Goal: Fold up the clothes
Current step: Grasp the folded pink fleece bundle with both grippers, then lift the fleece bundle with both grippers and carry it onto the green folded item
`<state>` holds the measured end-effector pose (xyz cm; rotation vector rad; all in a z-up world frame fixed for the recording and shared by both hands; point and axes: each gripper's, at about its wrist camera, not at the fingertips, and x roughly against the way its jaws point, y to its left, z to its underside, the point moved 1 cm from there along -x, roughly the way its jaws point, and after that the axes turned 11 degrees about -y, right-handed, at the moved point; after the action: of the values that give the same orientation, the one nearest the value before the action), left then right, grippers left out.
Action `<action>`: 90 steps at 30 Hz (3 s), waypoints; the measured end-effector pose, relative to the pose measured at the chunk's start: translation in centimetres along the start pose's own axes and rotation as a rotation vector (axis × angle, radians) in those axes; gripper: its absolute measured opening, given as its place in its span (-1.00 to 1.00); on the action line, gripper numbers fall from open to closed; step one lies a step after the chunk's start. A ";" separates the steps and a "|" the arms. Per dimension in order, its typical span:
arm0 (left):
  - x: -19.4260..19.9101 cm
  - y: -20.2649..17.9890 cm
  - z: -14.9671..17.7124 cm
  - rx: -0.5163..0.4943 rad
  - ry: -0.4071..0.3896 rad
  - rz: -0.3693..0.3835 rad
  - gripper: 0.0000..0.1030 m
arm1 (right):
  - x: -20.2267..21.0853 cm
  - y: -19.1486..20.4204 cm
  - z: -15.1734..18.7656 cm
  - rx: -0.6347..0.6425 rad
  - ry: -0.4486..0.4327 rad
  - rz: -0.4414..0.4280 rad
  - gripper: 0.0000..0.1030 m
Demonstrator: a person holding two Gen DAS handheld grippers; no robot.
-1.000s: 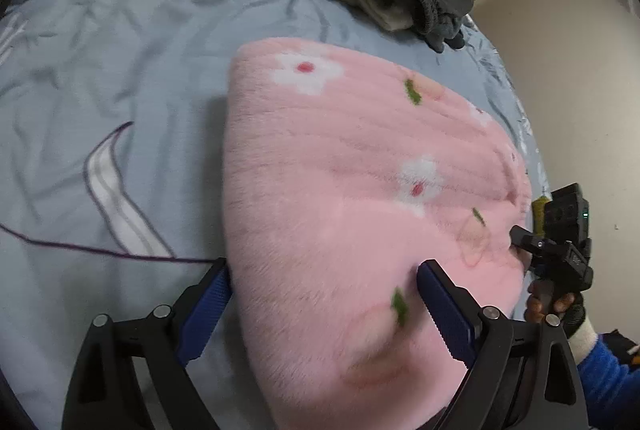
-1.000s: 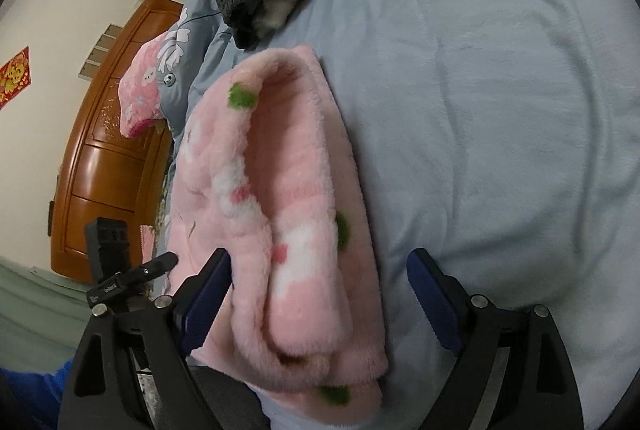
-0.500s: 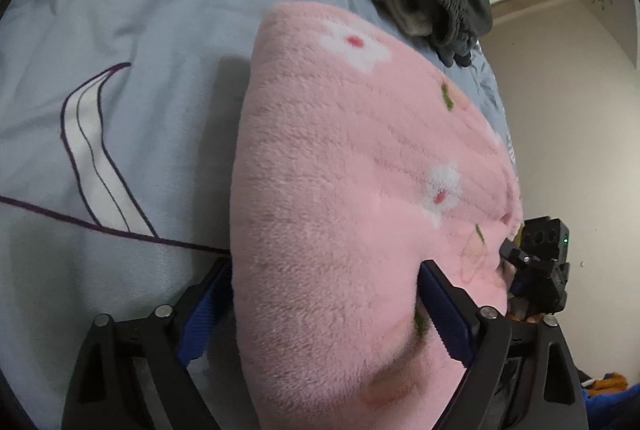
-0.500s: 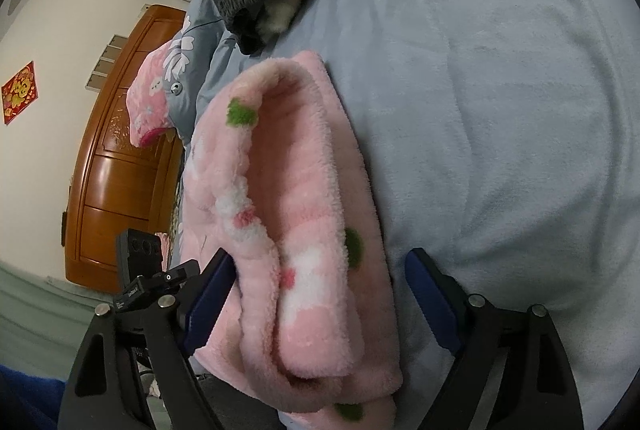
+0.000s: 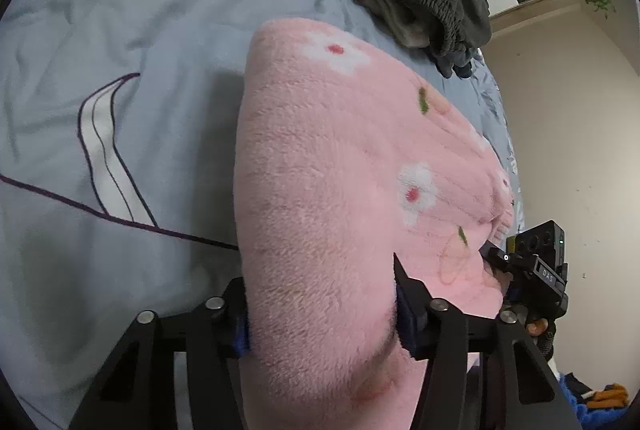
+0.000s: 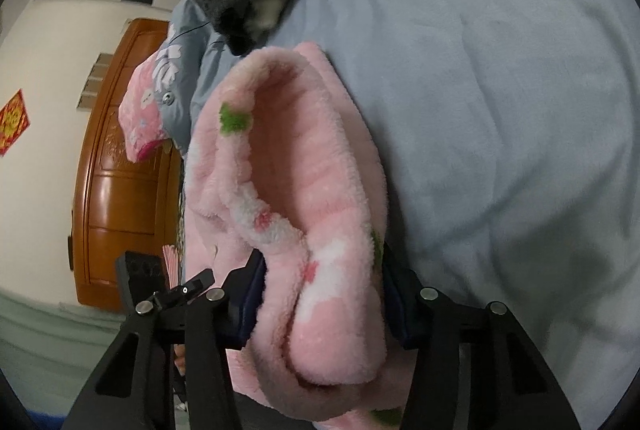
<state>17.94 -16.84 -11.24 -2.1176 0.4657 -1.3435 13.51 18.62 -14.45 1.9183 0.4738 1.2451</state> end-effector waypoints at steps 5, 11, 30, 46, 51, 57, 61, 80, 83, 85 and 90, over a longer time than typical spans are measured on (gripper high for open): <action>0.5 0.4 0.1 0.007 -0.003 -0.023 0.07 | -0.3 -1.2 -0.1 -0.118 0.003 -0.009 0.02; 1.8 -0.4 0.3 0.016 -0.035 -0.040 -0.10 | 1.3 0.9 0.1 -0.097 -0.035 0.036 -0.26; 7.8 -20.3 1.2 -0.227 -0.145 0.188 -0.17 | 20.8 5.7 -2.2 0.039 -0.284 -0.019 -0.33; -10.2 -45.8 11.6 -0.433 0.179 0.426 -0.17 | 47.8 -8.3 -6.1 0.024 -0.513 0.256 -0.33; -14.6 -50.2 14.5 -0.440 0.231 0.473 -0.17 | 52.6 -12.9 -7.4 0.008 -0.524 0.345 -0.33; -16.1 -51.3 16.5 -0.460 0.264 0.486 -0.17 | 55.4 -16.0 -10.0 0.052 -0.496 0.427 -0.33; -15.6 -50.6 15.8 -0.485 0.261 0.443 -0.17 | 54.7 -18.2 -10.8 0.055 -0.472 0.439 -0.31; -15.7 -47.4 14.0 -0.527 0.259 0.341 0.19 | 53.3 -23.0 -10.9 -0.049 -0.475 0.484 0.10; -14.8 -46.0 12.4 -0.527 0.231 0.313 0.29 | 54.7 -22.0 -10.5 -0.046 -0.514 0.517 0.13; -13.8 -44.9 11.4 -0.529 0.205 0.295 0.32 | 55.9 -20.9 -10.3 -0.040 -0.546 0.540 0.14; -13.0 -48.8 11.8 -0.606 0.079 0.237 0.35 | 58.2 -17.2 -9.3 0.040 -0.622 0.618 0.14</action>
<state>22.21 31.56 7.03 -2.3731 1.2462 -1.2538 33.16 71.88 8.80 2.4367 -0.4513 0.8988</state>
